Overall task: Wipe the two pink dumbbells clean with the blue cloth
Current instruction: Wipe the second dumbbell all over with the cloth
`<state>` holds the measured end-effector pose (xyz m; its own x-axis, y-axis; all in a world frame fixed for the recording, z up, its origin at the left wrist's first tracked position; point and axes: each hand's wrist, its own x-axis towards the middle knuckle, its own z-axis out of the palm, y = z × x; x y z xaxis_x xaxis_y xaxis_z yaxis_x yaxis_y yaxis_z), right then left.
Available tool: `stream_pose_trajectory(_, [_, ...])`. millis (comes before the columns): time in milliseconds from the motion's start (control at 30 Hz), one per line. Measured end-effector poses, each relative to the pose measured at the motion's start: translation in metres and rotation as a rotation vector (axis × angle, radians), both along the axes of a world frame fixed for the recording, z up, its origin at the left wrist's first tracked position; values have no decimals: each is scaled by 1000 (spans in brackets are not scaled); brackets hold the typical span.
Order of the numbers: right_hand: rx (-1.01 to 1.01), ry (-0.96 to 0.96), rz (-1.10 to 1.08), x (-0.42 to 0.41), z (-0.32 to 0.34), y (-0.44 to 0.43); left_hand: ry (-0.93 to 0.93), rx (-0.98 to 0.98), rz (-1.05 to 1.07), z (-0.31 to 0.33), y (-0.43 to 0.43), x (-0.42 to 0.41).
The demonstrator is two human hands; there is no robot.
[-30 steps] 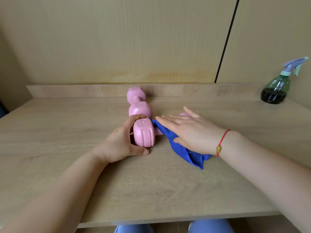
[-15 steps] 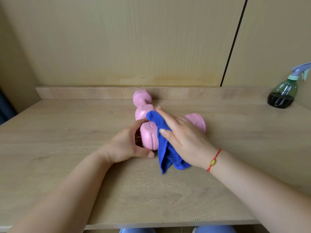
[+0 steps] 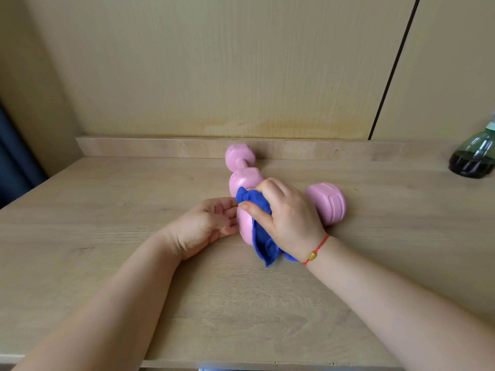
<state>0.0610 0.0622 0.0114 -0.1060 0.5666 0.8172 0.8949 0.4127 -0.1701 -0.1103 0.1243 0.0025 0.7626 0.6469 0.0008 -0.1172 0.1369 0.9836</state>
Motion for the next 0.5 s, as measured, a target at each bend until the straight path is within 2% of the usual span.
stream_pose_trajectory(100, [-50,119,-22,-1,8,0,-12,-2,-5,0,-1,0])
stream_pose_trajectory(167, [-99,104,-14,1,10,-3,-16,0,-5,0,-2,0])
stream_pose_trajectory(367, [-323,-335,246,12,24,-11,-21,-70,85,4,1,-1])
stream_pose_trajectory(500, [-512,-498,251,2,34,-7,28,-113,223,6,2,2])
